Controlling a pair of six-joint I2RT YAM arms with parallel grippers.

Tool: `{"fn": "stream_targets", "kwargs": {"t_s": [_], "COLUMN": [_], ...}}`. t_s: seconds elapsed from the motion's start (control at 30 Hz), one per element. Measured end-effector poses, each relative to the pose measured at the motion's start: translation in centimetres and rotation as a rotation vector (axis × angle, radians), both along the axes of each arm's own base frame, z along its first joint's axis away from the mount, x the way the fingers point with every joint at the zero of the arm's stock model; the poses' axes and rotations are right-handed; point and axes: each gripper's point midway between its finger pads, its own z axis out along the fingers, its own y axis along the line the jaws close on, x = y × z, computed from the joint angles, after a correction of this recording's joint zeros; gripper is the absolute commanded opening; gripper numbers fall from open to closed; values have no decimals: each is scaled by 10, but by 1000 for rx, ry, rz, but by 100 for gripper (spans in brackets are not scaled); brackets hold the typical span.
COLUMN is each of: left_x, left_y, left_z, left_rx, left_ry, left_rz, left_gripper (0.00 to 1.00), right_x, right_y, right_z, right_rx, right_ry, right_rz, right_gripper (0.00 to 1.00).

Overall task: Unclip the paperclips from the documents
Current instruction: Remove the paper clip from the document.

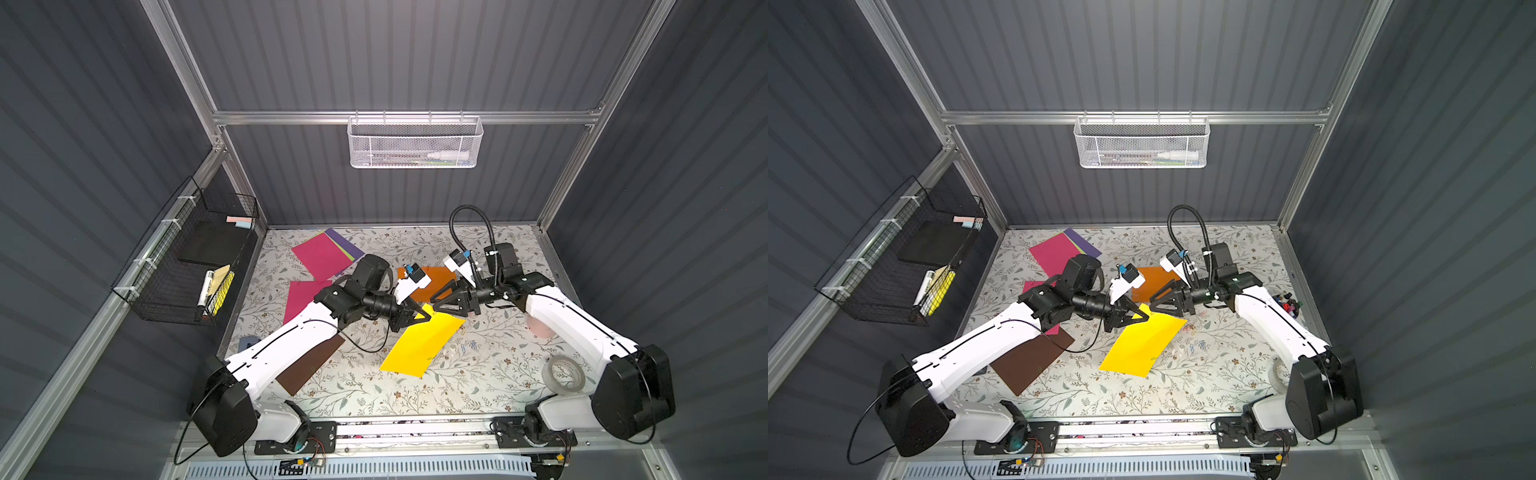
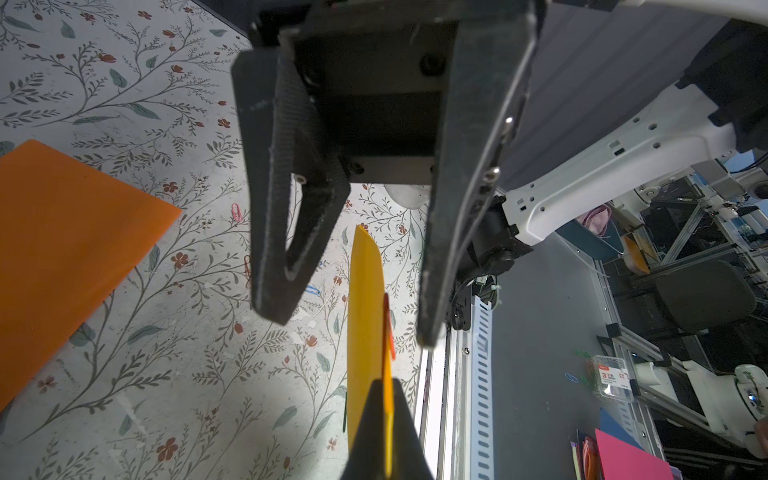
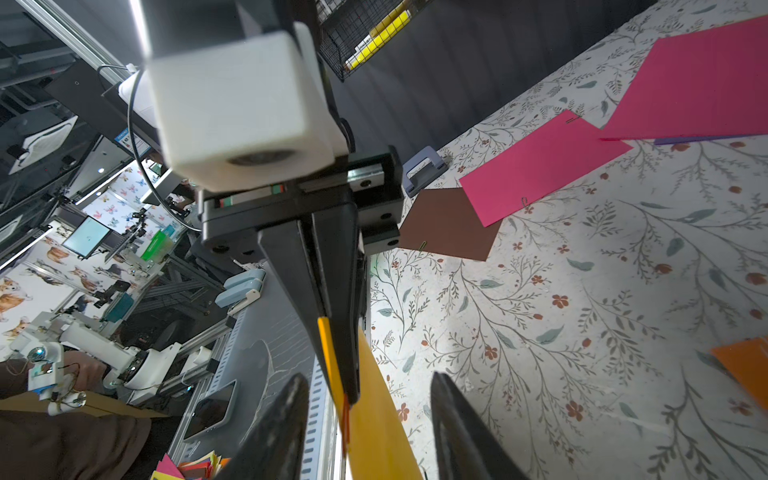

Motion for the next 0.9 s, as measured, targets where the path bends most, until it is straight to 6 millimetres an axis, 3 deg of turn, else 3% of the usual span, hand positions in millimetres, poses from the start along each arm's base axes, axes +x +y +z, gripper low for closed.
{"fn": "stream_targets", "kwargs": {"t_s": [0.13, 0.4, 0.6, 0.9], "left_x": [1, 2, 3, 5], "left_y": [2, 4, 5, 9], "left_z": [2, 2, 2, -3], "left_rx": [-4, -3, -5, 4], "left_ry": [-4, 2, 4, 7], "left_rz": [5, 8, 11, 15], "left_gripper": [0, 0, 0, 0], "right_x": [-1, -1, -1, -3], "right_y": [-2, -4, -5, -5], "right_z": [-2, 1, 2, 2], "right_rx": [-2, 4, 8, 13], "right_ry": [15, 14, 15, 29], "right_rz": [3, -2, -3, 1], "right_gripper": [30, 25, 8, 0]}}
